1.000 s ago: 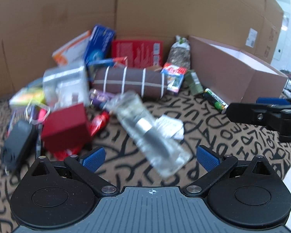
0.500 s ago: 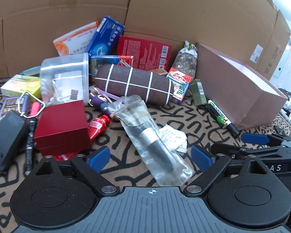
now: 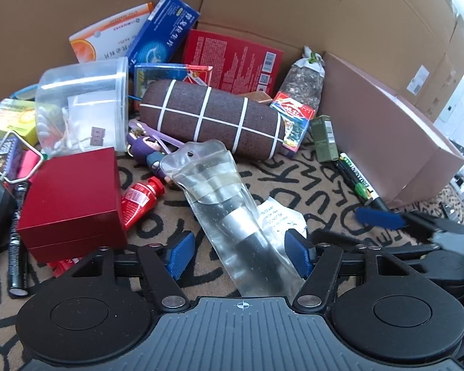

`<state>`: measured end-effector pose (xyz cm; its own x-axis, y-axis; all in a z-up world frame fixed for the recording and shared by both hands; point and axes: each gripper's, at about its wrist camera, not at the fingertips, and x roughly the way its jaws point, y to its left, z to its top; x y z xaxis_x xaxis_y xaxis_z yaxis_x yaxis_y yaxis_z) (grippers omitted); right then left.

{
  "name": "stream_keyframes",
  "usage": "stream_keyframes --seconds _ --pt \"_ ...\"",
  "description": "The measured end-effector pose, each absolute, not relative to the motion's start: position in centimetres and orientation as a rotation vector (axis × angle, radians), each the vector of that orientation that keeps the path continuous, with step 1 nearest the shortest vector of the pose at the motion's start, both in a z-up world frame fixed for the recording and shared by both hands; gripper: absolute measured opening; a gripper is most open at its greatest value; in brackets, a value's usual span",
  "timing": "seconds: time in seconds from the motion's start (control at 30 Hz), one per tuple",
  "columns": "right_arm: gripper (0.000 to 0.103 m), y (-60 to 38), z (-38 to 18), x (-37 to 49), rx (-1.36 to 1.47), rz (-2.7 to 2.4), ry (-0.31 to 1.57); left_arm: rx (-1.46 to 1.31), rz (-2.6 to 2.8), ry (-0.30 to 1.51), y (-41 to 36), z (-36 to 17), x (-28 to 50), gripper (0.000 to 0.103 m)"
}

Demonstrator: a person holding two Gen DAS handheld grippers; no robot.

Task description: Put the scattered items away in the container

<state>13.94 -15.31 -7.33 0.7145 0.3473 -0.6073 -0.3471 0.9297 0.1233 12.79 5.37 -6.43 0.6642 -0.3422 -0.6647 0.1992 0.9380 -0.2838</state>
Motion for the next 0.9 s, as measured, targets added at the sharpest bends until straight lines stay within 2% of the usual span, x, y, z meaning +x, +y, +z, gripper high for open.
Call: stream_keyframes --seconds 0.1,0.17,0.23,0.3,0.37,0.53,0.6,0.77,0.9 --pt "0.081 -14.8 -7.4 14.4 -0.002 0.399 0.664 -0.19 -0.31 0.791 5.4 -6.6 13.1 0.063" --pt "0.079 -14.4 -7.4 14.7 -0.003 0.415 0.663 -0.186 -0.312 0.783 5.4 -6.6 13.2 0.05" --pt "0.074 -14.1 -7.4 14.9 -0.005 0.431 0.66 -0.179 -0.314 0.78 5.4 -6.5 13.2 0.047" --pt "0.064 -13.7 -7.3 15.1 -0.008 0.457 0.66 -0.176 -0.315 0.777 5.4 -6.4 13.1 0.043" --pt "0.058 -13.2 -7.3 15.2 -0.023 0.475 0.654 -0.17 -0.316 0.772 5.5 -6.4 13.0 0.041" --pt "0.049 -12.4 -7.3 15.4 -0.017 0.51 0.659 -0.179 -0.325 0.77 5.8 -6.4 12.6 0.036" --pt "0.036 -12.2 -7.3 15.3 -0.012 0.531 0.663 -0.183 -0.325 0.769 5.9 -6.4 12.5 0.034" --pt "0.035 -11.9 -7.2 15.3 0.003 0.541 0.671 -0.183 -0.324 0.765 6.2 -6.3 12.1 0.032" --pt "0.041 -12.0 -7.4 15.4 0.064 0.523 0.681 -0.196 -0.316 0.767 6.5 -6.3 11.9 0.033"
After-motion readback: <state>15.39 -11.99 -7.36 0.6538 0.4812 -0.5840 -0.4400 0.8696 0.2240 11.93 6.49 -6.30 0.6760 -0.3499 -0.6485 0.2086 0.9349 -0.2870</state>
